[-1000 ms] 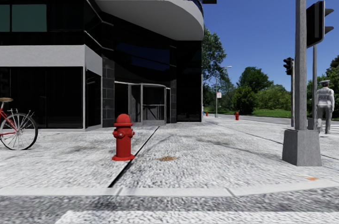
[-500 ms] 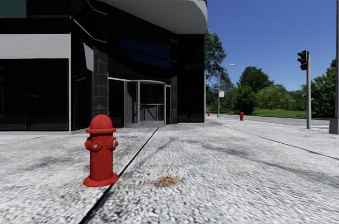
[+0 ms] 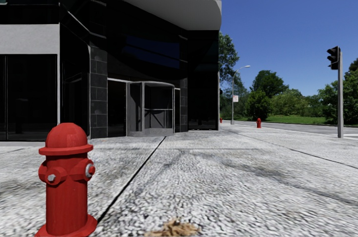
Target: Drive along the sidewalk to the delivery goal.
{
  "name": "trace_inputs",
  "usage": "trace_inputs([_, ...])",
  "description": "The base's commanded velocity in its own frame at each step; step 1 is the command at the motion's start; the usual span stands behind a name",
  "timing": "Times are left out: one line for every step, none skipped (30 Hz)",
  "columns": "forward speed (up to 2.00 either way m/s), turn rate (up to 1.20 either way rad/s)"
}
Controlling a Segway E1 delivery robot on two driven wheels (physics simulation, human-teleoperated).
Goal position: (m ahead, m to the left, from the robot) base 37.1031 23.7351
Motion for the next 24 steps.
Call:
trace_inputs([1.32, 0.0])
trace_inputs([1.32, 0.0])
trace_inputs([1.32, 0.0])
trace_inputs([1.32, 0.0])
trace_inputs([1.32, 0.0])
trace_inputs([1.32, 0.0])
trace_inputs([1.34, 0.0])
trace_inputs([1.42, 0.0])
trace_inputs([1.47, 0.0])
trace_inputs([1.52, 0.0])
trace_inputs([1.54, 0.0])
trace_inputs([1.55, 0.0])
trace_inputs([1.55, 0.0])
trace_inputs([1.55, 0.0])
trace_inputs([1.55, 0.0])
trace_inputs([1.56, 0.0])
trace_inputs([1.56, 0.0])
trace_inputs([1.56, 0.0])
trace_inputs([1.56, 0.0])
trace_inputs([1.56, 0.0])
trace_inputs([1.56, 0.0])
trace_inputs([1.56, 0.0])
trace_inputs([1.56, 0.0])
trace_inputs([1.56, 0.0])
